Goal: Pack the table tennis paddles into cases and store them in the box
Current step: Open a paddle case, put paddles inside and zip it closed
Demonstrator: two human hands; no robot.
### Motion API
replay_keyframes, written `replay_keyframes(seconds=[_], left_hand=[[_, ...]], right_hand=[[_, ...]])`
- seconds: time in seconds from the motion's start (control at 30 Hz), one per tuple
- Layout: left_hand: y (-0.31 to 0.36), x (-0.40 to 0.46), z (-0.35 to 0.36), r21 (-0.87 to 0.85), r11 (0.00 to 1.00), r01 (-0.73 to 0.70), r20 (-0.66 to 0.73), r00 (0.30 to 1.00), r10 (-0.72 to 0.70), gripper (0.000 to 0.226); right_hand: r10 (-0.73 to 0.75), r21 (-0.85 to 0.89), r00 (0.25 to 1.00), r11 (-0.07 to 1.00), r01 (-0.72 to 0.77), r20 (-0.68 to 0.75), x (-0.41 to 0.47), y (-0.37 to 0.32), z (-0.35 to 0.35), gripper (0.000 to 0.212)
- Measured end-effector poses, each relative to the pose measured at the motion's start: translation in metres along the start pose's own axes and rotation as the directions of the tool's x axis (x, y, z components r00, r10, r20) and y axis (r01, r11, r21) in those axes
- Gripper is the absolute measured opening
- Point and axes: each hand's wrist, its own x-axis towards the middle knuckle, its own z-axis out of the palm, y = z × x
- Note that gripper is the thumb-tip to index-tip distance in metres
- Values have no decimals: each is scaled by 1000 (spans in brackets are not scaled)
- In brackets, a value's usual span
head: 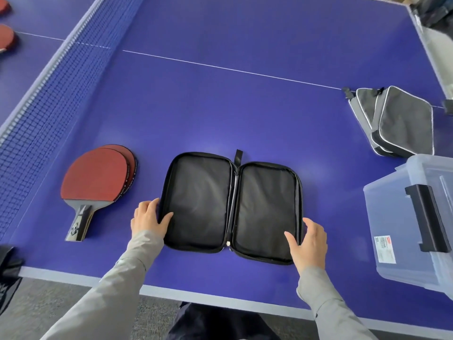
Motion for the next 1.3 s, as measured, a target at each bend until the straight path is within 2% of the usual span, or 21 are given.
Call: replay_keyframes(seconds=[0.13,0.23,0.33,0.4,0.47,0.57,0.67,0.77,0.97,1.07,1.3], left_hand=[[-12,-11,-17,60,998,-20,-53,998,23,54],[-29,-15,-38,79,997,0,-188,982,15,47],[-55,-10,-62,43,996,78,-328,943,-59,44],[-73,-4,-77,27,987,157,-372,918,-136,48],[-87,4,-89,-3,964,264,-351,903,-249,61],[-102,16,-97,6,922,387,-234,897,-375,77],[-111,26,-95,-46,926,374,-185,908,-376,67],[-115,31,-91,-93,928,362,-187,909,-373,57],[-120,38,-86,-71,929,364,-201,907,-371,44],[-123,41,-85,-130,928,350,-224,901,-371,38],[-131,45,-87,-205,921,331,-208,905,-371,33]], right_hand=[[-120,-46,992,991,122,43,2,-19,0,55],[-168,-61,980,983,175,103,1,-33,4,54],[-204,-54,969,976,213,140,-1,-43,9,54],[-224,-50,962,971,234,153,-2,-48,10,54],[-243,-57,957,965,254,158,-2,-51,10,54],[-242,-86,956,962,259,166,1,-53,9,53],[-228,-125,957,959,252,178,3,-53,8,53],[-219,-157,957,956,250,187,4,-53,7,53],[-192,-209,960,949,234,205,1,-53,10,52],[-176,-226,964,949,221,201,-3,-51,10,50],[-151,-251,971,948,196,186,-8,-43,10,49]])
